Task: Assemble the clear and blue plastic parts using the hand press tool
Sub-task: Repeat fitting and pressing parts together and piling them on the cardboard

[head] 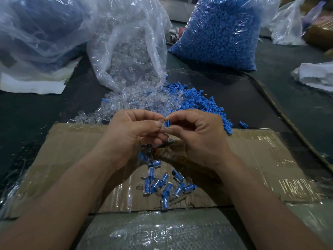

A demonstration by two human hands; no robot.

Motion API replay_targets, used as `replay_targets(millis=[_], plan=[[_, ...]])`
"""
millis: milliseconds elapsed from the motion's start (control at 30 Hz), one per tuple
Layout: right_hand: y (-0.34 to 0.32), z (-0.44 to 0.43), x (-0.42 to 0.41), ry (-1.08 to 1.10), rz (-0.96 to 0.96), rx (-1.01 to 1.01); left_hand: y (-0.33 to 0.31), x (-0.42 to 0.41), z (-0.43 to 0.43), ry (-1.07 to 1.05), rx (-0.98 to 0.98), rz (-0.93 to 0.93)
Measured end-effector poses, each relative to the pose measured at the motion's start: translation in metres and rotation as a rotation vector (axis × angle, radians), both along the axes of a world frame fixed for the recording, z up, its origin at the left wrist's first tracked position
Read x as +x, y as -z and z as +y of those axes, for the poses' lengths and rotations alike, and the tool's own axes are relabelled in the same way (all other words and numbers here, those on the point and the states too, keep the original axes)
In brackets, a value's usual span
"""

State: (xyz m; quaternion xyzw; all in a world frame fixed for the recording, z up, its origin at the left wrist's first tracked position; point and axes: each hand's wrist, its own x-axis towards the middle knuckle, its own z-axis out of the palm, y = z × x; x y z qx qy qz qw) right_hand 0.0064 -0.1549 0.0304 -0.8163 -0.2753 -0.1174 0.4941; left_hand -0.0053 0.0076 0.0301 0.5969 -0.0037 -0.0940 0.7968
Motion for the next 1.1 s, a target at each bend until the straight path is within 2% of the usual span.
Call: replay_targets(millis=[133,300,433,500,600,700,867,933,1100], plan=[[0.000,0.000,0.000,0.005,-0.019,-0.012,0.000,0.000,0.000,0.010,0.000,-0.001],[-0.001,0.001,0.001,-0.014,-0.148,-0.104,0.001,0.000,-0.001,0.006,0.032,0.007],[-0.002,0.002,0.000,-0.021,-0.150,-0.125,0.003,0.000,0.000,-0.001,0.065,-0.024],[-0.004,0.001,-0.001,-0.027,-0.085,-0.123,0.004,-0.001,0.001,0.001,0.066,-0.033],[-0.008,-0.004,0.002,0.012,0.120,-0.190,0.006,0.001,0.002,-0.038,0.060,-0.031],[-0.014,-0.020,0.009,0.050,0.343,-0.382,0.006,0.003,0.003,-0.099,0.071,-0.026],[-0.021,-0.041,0.011,-0.055,0.570,-0.629,0.004,0.003,0.003,-0.143,0.077,-0.026],[-0.022,-0.042,0.010,-0.103,0.589,-0.719,0.004,0.003,0.003,-0.162,0.053,-0.028],[-0.022,-0.035,0.008,-0.101,0.498,-0.852,0.005,0.002,0.003,-0.188,0.015,-0.022]])
